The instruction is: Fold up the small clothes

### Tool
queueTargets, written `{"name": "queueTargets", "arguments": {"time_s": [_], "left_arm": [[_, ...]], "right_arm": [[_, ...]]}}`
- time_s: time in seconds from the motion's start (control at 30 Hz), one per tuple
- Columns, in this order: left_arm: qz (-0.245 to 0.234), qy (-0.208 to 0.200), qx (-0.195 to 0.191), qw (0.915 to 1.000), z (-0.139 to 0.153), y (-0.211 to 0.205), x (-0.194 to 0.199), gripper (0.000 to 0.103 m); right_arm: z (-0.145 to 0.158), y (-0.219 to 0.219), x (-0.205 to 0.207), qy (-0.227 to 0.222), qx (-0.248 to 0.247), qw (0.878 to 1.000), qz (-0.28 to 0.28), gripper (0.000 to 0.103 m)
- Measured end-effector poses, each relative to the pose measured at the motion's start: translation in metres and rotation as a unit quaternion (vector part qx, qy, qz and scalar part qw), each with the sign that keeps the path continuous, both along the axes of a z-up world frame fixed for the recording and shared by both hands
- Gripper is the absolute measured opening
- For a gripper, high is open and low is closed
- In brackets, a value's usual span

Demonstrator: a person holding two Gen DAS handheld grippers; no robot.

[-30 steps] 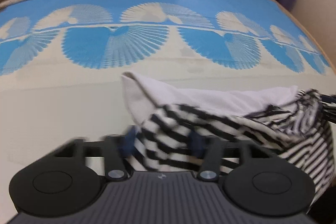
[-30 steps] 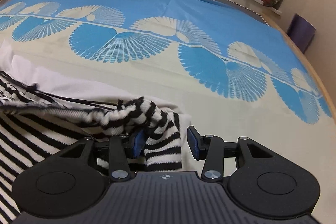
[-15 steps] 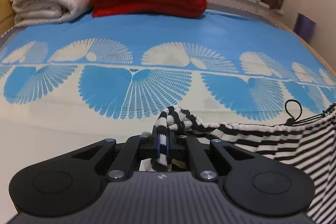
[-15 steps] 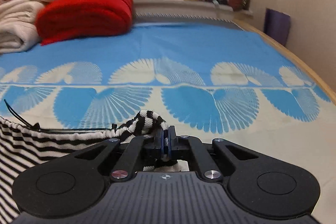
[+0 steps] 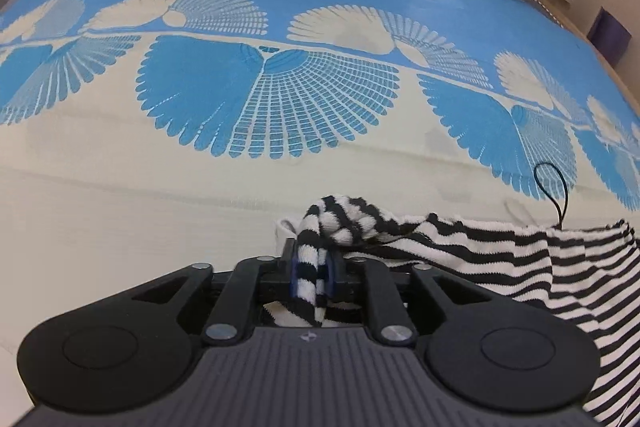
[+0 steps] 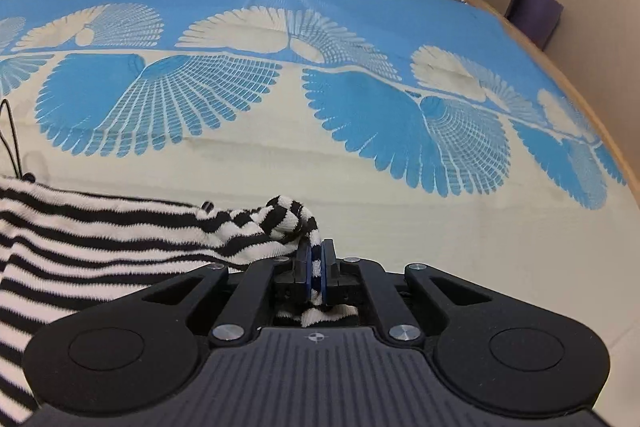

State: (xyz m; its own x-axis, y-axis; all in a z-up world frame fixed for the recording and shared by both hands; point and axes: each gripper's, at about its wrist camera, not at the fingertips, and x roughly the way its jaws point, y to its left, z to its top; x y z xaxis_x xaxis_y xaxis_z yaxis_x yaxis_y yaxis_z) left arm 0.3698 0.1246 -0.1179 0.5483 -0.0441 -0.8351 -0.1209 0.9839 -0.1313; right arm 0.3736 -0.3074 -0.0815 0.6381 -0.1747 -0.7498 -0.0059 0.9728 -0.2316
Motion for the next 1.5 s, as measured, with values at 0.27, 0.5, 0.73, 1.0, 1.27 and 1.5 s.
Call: {"name": "queueTargets", "arguments": {"time_s": [0.27, 0.5, 0.73, 1.0, 1.27, 1.5], "left_arm": [[0.012, 0.02, -0.054, 0.9982, 0.024, 0.017, -0.017, 0.046], [0.002, 0.014, -0.087, 0.9961, 0.076, 0.041, -0.078, 0.051], [0.036, 0.057, -0.128, 0.9895, 0.062, 0.072, -0.154, 0.05], [0.034, 0.111, -0.142, 0.983, 0.04, 0.078, -0.161, 0.049], [-0.03, 0.172, -0.1, 0.9795, 0.015, 0.052, -0.152, 0.036], [-0.015, 0.056, -0.129, 0.9899, 0.054, 0.078, -0.171, 0.003]], "right_arm": [[0.018, -0.004, -0.006, 0.011, 0.043, 0.999, -0.004, 0.015], [0.082, -0.056, -0.071, 0.007, 0.195, 0.981, -0.005, 0.035], [0.062, -0.103, -0.15, 0.083, 0.274, 0.957, -0.044, 0.045], [0.027, -0.113, -0.169, 0.17, 0.243, 0.954, -0.042, 0.045], [0.024, -0.114, -0.17, 0.173, 0.239, 0.955, -0.008, 0.028], [0.069, -0.159, -0.193, 0.035, 0.359, 0.933, -0.013, 0.007]]}}
